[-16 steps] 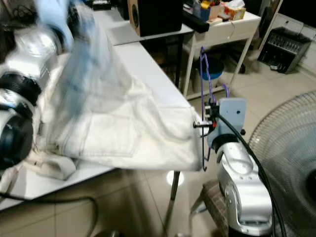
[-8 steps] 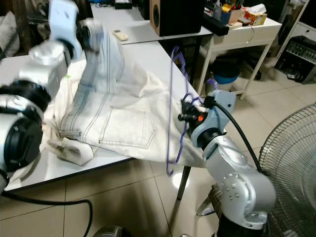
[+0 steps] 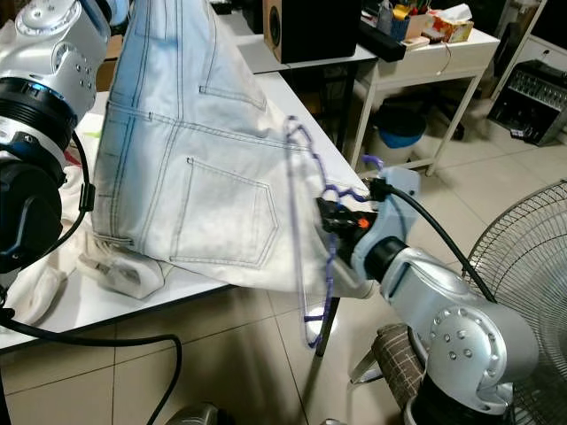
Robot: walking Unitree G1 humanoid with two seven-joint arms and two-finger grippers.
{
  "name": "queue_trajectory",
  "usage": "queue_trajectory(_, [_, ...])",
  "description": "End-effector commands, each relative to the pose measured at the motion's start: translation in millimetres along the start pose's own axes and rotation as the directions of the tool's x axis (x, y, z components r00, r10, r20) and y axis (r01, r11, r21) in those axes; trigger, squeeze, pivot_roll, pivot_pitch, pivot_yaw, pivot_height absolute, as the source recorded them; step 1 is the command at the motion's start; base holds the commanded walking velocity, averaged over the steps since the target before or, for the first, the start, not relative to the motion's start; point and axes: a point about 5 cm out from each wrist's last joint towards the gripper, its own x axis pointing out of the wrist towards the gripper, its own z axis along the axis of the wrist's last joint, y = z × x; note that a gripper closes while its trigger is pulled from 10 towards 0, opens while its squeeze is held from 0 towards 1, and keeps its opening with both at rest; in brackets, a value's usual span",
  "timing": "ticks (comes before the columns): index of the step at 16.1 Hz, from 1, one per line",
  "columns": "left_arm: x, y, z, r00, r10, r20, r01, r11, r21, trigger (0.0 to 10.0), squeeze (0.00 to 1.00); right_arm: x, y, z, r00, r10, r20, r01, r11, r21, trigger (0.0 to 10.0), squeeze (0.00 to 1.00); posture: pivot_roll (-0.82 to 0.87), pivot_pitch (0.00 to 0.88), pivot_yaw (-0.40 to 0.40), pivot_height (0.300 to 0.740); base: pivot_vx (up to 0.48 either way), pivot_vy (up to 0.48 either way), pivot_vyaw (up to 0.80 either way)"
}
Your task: Hang hanger
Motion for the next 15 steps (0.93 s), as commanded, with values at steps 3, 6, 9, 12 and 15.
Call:
queue_trajectory(3, [4.2, 0.4, 27.4, 0.996, 0.0, 0.085, -0.004, 0.999, 0.048, 10.0, 0.0, -9.2, 7.8, 6.2, 0.995, 0.098, -0.025, -0.1, 0.992, -0.071, 10.0, 0.0, -0.05, 0.0, 0.033, 0.723, 0.0, 0.0, 0.0])
queue_trajectory(6, [3.5, 1.6, 23.9, 0.997, 0.002, 0.075, -0.006, 0.998, 0.055, 10.0, 0.0, -30.7, 0.9, 6.5, 0.99, 0.099, -0.096, -0.114, 0.98, -0.164, 10.0, 0.0, -0.05, 0.0, 0.031, 0.723, 0.0, 0.0, 0.0])
queue_trajectory(9, [3.7, 0.9, 25.4, 0.997, -0.009, 0.082, 0.005, 0.999, 0.044, 10.0, 0.0, -44.7, -5.9, 2.1, 0.98, 0.09, -0.178, -0.128, 0.967, -0.218, 10.0, 0.0, -0.06, 0.0, 0.03, 0.723, 0.0, 0.0, 0.0])
queue_trajectory(12, [4.3, -7.6, 28.0, 0.989, -0.123, 0.088, 0.122, 0.992, 0.009, 10.0, 0.0, -28.1, -16.2, -2.9, 0.972, 0.025, -0.234, -0.084, 0.967, -0.242, 10.0, 0.0, -0.06, 0.0, 0.038, 0.723, 0.0, 0.0, 0.0])
queue_trajectory(15, [2.8, -13.1, 29.7, 0.965, -0.247, 0.091, 0.246, 0.969, 0.015, 10.0, 0.0, 20.9, -24.7, 7.4, 0.976, 0.034, -0.216, -0.085, 0.969, -0.234, 10.0, 0.0, -0.03, 0.0, 0.018, 0.723, 0.0, 0.0, 0.0])
